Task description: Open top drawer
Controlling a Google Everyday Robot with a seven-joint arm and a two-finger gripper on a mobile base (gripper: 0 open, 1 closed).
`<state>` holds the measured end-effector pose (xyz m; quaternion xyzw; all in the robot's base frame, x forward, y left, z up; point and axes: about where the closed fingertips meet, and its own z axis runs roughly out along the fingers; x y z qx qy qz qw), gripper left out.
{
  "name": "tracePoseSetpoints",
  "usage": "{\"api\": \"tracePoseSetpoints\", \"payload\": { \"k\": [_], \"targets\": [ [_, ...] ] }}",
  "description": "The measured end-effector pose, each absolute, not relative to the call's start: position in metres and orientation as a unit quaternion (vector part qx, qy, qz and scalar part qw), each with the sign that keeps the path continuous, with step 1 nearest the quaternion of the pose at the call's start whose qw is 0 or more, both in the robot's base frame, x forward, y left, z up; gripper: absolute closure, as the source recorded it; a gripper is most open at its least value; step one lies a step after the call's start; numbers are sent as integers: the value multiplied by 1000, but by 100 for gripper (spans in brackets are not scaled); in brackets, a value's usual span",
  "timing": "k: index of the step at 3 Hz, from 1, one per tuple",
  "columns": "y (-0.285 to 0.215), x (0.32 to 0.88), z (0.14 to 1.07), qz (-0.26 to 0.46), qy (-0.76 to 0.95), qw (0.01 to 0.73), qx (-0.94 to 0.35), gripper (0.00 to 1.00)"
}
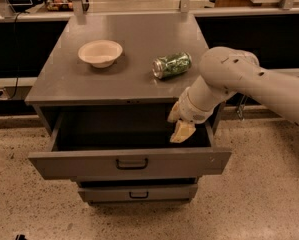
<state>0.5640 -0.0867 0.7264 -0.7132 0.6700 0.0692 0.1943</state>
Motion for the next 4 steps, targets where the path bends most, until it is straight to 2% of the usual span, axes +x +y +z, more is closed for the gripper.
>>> {"api": "tracePoseSetpoints", "payload": {
  "k": [1, 3, 4],
  "targets": [
    [-88, 574, 708, 67, 676, 193, -708, 65],
    [-90, 555, 679, 90, 677, 183, -707, 84],
    [-90, 525, 669, 125, 672, 169, -710, 83]
  ]
}}
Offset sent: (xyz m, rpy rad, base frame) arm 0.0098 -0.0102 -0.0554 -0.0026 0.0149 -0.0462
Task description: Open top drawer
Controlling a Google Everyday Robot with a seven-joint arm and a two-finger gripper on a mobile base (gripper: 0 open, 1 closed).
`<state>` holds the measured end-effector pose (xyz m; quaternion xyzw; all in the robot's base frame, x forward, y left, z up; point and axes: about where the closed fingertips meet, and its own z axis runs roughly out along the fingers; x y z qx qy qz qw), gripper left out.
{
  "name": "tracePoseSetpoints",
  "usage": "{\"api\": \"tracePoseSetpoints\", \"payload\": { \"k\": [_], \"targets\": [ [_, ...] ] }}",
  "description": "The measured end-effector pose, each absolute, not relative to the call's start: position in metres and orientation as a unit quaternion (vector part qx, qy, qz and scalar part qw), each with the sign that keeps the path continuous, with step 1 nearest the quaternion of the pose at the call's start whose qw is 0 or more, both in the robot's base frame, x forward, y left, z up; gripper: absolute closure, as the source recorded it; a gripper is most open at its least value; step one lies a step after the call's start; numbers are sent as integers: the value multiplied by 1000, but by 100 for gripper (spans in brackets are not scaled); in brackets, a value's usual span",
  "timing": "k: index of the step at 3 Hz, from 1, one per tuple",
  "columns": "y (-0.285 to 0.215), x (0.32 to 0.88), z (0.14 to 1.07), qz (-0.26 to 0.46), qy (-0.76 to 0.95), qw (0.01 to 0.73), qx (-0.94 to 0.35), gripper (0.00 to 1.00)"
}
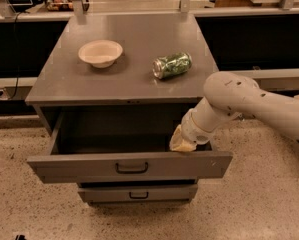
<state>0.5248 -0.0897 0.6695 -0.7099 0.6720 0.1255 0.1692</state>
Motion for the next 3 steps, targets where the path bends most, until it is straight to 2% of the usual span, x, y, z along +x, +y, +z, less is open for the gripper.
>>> {"api": "tracePoseSetpoints", "payload": {
  "k": [2, 3],
  "targets": [
    [-89, 525, 675, 125, 672, 169, -710, 81],
    [-72, 516, 691, 124, 652, 166, -730, 64]
  ]
}}
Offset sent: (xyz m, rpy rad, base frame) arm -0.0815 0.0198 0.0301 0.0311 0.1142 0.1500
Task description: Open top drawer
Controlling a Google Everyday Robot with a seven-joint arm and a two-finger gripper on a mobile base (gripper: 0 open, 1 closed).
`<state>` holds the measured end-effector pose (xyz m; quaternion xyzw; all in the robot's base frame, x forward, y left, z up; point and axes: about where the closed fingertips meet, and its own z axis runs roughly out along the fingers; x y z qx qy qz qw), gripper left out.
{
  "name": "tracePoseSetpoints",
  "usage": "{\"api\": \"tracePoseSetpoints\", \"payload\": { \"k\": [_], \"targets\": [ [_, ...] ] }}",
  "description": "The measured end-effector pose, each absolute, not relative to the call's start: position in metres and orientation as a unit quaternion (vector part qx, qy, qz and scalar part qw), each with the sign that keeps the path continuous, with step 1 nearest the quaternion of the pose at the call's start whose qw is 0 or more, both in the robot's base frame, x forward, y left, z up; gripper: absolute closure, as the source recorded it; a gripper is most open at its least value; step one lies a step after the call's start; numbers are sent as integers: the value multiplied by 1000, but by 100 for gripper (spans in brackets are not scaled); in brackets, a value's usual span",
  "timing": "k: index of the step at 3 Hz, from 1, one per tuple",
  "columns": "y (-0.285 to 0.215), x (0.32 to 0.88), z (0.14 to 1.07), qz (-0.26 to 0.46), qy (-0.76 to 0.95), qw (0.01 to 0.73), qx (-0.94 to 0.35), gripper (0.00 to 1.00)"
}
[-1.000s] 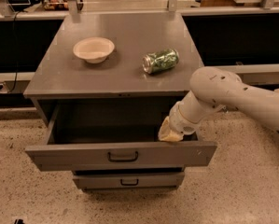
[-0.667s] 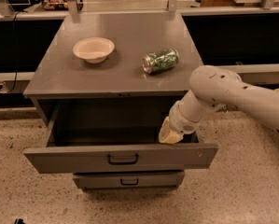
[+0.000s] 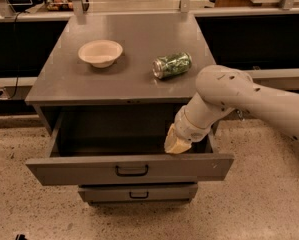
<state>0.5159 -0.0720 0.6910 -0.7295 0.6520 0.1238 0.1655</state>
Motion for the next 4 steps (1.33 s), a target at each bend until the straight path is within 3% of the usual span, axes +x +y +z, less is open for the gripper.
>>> {"api": "tracePoseSetpoints", "payload": {
  "k": [1, 2, 3, 4],
  "targets": [
    [-60, 518, 707, 111, 642, 171, -739, 58],
    [-55, 528, 708, 99, 642, 179, -739, 62],
    [-59, 542, 691, 83, 650, 181, -734, 70],
    [-67, 560, 673, 62, 659, 184, -727, 89]
  ]
}}
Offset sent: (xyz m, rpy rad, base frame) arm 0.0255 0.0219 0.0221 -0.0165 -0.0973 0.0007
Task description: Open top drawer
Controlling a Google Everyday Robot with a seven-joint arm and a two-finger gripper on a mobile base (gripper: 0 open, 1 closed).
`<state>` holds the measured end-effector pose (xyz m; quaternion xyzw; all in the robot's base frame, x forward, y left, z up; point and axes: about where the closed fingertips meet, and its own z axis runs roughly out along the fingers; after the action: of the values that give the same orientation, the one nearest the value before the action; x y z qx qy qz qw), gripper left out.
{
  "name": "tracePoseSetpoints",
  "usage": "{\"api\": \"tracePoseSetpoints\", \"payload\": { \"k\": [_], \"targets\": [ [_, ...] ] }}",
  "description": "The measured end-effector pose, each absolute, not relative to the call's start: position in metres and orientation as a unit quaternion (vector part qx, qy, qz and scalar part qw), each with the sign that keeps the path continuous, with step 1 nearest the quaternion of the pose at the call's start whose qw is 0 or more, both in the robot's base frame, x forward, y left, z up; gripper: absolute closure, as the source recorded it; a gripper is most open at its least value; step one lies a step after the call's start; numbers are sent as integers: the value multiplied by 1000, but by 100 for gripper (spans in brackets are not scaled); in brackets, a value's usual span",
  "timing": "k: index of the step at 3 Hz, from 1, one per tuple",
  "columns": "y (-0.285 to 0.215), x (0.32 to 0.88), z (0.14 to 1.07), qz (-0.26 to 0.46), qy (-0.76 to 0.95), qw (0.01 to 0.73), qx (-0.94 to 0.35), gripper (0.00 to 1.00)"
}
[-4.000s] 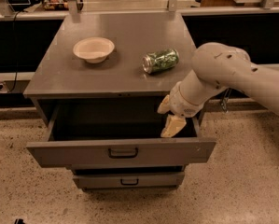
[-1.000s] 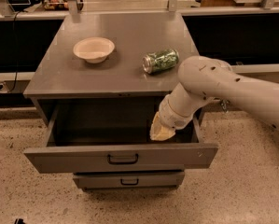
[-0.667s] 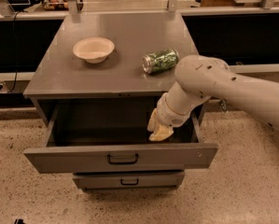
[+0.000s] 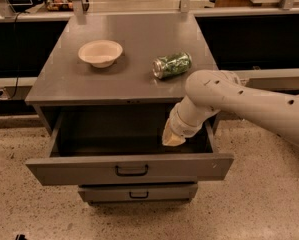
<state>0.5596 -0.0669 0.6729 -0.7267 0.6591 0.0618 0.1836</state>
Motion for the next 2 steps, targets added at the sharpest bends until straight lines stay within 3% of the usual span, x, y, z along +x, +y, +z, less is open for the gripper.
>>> {"api": "tracePoseSetpoints", "payload": {
  "k": [1, 2],
  "targets": [
    [-71, 572, 656, 43, 662, 186, -725, 100],
    [-75, 564, 635, 52, 669, 169, -722, 100]
  ]
}}
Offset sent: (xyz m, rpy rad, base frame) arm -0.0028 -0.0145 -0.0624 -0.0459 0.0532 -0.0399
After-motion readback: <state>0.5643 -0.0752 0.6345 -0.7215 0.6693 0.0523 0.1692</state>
